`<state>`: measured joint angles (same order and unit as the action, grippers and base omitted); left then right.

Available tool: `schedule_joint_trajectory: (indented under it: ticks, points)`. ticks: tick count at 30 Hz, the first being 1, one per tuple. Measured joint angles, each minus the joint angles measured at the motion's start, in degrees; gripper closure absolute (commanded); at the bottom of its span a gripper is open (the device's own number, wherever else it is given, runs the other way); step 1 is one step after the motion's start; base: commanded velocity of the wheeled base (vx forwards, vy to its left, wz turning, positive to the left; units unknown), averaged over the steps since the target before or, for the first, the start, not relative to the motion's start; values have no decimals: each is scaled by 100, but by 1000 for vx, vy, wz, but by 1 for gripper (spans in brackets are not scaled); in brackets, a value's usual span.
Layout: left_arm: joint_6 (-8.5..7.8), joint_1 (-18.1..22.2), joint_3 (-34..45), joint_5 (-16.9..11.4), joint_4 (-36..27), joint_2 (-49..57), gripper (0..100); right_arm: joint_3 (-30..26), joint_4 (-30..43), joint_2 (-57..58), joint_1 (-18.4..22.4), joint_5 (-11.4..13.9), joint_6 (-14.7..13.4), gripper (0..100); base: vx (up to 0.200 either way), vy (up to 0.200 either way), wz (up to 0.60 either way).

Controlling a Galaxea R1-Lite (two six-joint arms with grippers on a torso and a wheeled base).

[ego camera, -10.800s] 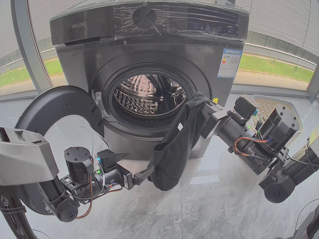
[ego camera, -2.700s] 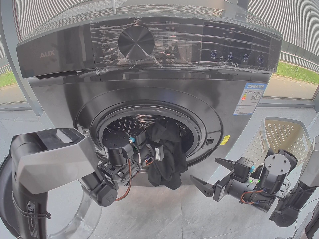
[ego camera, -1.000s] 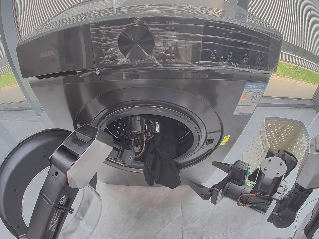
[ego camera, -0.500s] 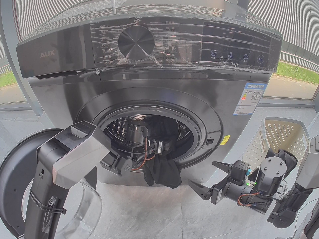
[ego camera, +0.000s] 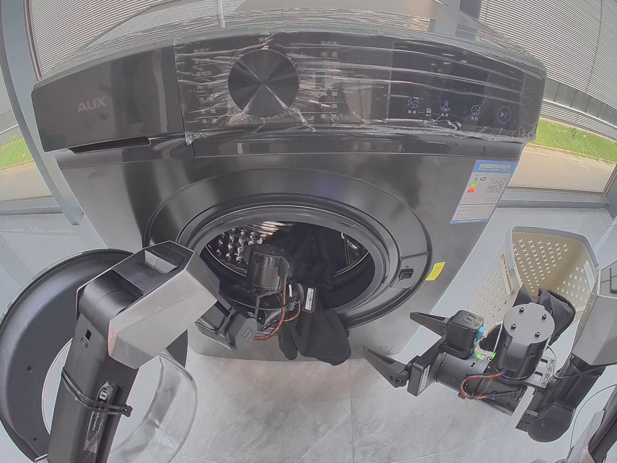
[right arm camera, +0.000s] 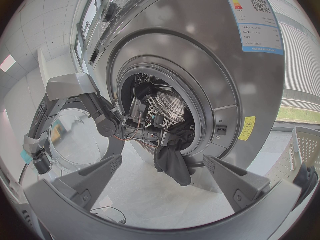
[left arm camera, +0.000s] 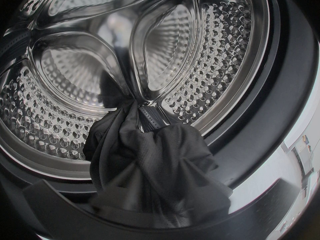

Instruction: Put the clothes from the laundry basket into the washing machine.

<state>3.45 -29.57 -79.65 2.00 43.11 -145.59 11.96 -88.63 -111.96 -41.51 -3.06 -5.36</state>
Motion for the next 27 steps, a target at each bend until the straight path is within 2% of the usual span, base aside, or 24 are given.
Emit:
schedule_joint_trajectory:
  ticks: [5, 11, 17, 20, 21, 27]
  points:
    - [89, 2, -163, 57, 11, -55, 100, 5, 5, 0, -5, -2, 0, 0, 0, 0, 0]
    - [297, 129, -942, 443, 73, -138, 100, 0, 5, 0, -11, -2, 0, 0, 0, 0, 0]
    - [346, 329, -1726, 719, 424, -358, 100, 5, 2, 0, -11, -6, 0, 0, 0, 0, 0]
    - [346, 395, -1893, 752, 542, -477, 100, 5, 0, 0, -11, -9, -2, 0, 0, 0, 0]
    - [346, 406, -1897, 755, 563, -499, 0, 5, 2, 0, -13, -6, -5, 0, 0, 0, 0]
    - [396, 404, -1853, 755, 602, -567, 0, 0, 0, -13, -16, -9, -10, 0, 0, 0, 0]
